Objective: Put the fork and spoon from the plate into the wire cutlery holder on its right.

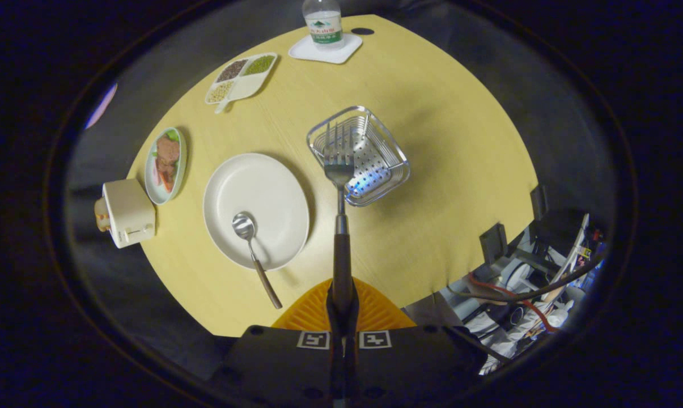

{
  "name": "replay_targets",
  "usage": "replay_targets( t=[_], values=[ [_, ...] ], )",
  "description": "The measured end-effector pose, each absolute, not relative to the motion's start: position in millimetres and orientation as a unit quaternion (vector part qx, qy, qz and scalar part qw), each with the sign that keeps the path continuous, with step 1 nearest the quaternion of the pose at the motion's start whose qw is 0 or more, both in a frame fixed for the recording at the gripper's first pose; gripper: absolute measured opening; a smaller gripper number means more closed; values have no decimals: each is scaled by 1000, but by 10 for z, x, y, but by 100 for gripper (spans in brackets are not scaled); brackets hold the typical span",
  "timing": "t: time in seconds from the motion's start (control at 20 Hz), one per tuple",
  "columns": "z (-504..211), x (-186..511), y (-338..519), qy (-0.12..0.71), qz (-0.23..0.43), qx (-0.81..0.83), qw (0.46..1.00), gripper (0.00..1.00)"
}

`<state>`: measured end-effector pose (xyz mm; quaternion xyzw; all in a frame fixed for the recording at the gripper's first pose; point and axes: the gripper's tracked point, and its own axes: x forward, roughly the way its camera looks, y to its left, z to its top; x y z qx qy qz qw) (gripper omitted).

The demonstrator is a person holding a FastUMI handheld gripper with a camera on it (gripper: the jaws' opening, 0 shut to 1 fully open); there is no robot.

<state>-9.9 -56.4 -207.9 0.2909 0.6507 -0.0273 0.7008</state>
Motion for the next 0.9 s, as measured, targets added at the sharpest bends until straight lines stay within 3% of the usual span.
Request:
replay_targets(
  t=[0.55, 0.9],
  values=[
    [-2243, 229, -446, 691, -4, 407, 598, 8],
    [-2256, 313, -492, 688, -15, 420, 592, 19]
  ],
)
